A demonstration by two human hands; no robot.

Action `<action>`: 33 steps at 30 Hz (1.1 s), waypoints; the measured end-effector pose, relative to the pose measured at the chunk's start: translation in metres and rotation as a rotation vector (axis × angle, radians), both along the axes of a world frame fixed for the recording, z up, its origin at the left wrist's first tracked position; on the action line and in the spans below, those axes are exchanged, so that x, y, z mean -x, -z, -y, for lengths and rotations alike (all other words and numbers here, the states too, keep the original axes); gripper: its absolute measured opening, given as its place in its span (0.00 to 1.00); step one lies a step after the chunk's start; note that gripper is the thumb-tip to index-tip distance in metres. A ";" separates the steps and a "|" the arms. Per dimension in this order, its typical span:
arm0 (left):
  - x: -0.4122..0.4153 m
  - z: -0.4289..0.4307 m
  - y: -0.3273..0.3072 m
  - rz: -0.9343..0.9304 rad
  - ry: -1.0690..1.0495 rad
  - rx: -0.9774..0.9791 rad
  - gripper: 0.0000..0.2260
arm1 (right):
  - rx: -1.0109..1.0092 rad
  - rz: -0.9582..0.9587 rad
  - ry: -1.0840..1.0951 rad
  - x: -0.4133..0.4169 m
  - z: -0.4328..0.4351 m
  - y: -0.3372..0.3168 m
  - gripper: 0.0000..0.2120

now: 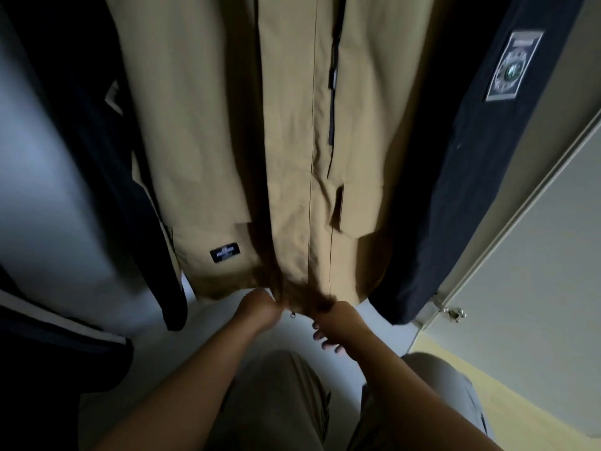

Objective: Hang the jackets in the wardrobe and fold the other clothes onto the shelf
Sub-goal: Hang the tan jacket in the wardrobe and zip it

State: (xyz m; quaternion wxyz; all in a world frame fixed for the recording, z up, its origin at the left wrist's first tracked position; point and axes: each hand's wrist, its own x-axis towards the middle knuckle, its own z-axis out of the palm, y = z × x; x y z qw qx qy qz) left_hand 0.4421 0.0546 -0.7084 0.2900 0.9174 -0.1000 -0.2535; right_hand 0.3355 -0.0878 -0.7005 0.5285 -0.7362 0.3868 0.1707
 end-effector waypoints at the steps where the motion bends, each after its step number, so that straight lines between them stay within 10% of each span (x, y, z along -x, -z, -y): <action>1: -0.010 0.002 -0.016 0.079 0.077 -0.053 0.19 | 0.105 0.048 -0.045 -0.005 0.008 -0.014 0.12; 13: -0.041 0.031 -0.302 0.812 0.006 0.040 0.10 | 0.809 0.917 0.139 -0.017 0.050 -0.307 0.06; 22: -0.079 0.013 -0.450 1.846 -0.319 0.709 0.05 | 1.306 1.192 0.576 -0.027 0.089 -0.418 0.25; 33: -0.154 -0.021 -0.491 1.333 -0.351 0.499 0.28 | 1.193 0.964 0.591 -0.034 0.128 -0.452 0.24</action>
